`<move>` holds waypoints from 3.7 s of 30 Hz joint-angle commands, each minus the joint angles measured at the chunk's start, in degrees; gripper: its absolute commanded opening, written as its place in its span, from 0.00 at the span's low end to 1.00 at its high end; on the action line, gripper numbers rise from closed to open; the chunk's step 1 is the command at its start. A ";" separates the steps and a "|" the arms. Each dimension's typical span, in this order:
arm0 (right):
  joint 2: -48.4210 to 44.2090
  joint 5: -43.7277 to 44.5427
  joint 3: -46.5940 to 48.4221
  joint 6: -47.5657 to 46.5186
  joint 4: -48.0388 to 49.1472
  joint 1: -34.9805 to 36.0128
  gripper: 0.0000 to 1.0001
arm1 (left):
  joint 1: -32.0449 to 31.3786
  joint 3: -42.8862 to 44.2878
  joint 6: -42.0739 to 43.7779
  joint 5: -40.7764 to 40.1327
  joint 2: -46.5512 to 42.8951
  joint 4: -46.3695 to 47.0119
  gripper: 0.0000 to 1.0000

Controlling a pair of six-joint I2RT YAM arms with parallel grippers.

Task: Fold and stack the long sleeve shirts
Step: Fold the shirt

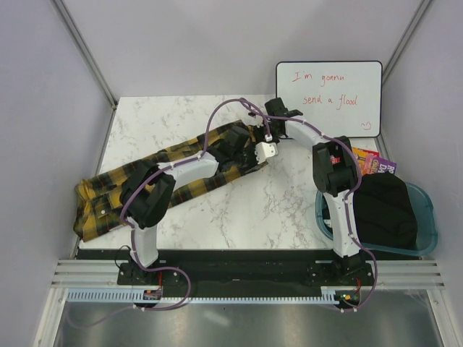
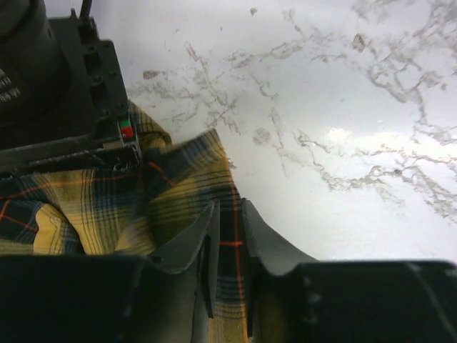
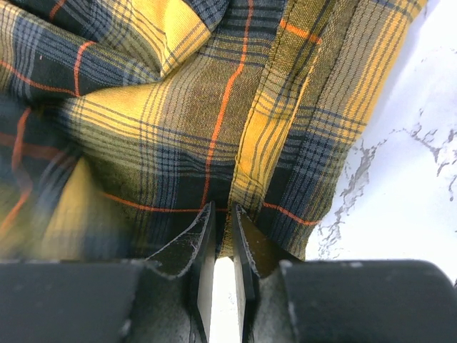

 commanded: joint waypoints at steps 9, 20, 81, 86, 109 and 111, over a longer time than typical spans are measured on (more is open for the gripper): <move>-0.11 1.44 4.85 -1.78 2.03 -0.01 0.25 | 14.11 3.99 -9.98 9.04 -6.50 -15.87 0.48; -11.37 -5.59 1.25 -2.39 -0.52 -0.10 0.43 | 31.88 7.06 -0.67 10.35 -6.24 -33.98 0.50; 6.74 -2.07 14.87 -7.93 1.15 4.21 0.00 | 36.00 15.08 -1.19 5.25 0.89 -30.64 0.28; 5.34 -2.16 13.65 -8.11 1.32 4.29 0.02 | 41.96 7.54 -0.76 6.74 -9.65 -40.03 0.50; -11.28 2.76 0.99 -6.26 -3.68 7.97 0.43 | 53.94 -8.48 7.24 -2.65 -12.31 -40.84 0.45; -10.67 2.93 -0.41 -6.35 -4.04 9.38 0.39 | 53.94 -9.19 7.33 -2.83 -11.86 -40.58 0.43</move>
